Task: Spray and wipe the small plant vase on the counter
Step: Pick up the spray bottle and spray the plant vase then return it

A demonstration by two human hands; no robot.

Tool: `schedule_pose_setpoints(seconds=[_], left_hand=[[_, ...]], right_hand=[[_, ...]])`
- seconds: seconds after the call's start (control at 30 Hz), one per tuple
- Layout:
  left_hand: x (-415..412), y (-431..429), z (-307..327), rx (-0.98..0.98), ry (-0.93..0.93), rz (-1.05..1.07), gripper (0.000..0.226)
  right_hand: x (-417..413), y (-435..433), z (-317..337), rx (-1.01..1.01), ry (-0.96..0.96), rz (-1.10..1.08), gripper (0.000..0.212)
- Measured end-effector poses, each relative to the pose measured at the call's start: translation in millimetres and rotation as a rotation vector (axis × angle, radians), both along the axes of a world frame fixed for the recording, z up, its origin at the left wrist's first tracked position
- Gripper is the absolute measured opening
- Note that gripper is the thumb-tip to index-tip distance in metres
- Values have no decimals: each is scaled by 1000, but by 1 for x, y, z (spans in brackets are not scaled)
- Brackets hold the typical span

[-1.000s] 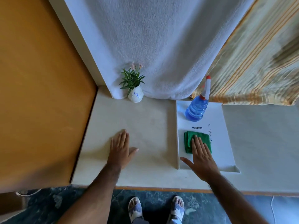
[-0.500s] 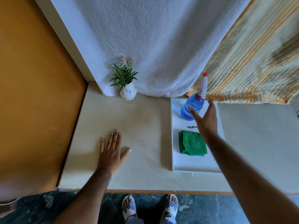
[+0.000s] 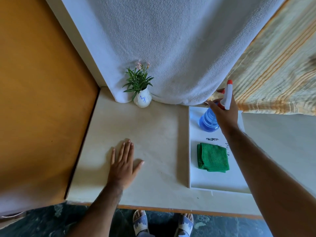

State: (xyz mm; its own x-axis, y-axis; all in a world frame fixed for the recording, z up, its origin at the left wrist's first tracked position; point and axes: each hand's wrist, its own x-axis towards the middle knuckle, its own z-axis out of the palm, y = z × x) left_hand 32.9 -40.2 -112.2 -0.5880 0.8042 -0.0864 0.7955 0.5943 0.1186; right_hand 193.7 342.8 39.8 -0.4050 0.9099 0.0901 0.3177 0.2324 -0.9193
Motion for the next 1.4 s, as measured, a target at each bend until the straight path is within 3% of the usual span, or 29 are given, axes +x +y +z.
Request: schedule_pose_setpoints(seconds=[0.2,0.37,0.5,0.77,1.13,1.4], left_hand=[[3,0,1,31,27,8,91],[2,3,4,43,28,18,91],[2,0,5,59,38,19,91],[2,1,5,105,51,33,89],[3,2,5,137,54,44,86],[2,2,5,99,48,49,88]], right_hand=[[-13,-8,2,-13,105,-97,18],[-40,-31,20,-38,101,101,16],[-83,-67,16,-192,12,221,10],[-134,-125,-15,-392,-275,397,19],[-167,-131,-13,-338,-514,296,29],[-174,-134,-13,-328,-545,297,23]])
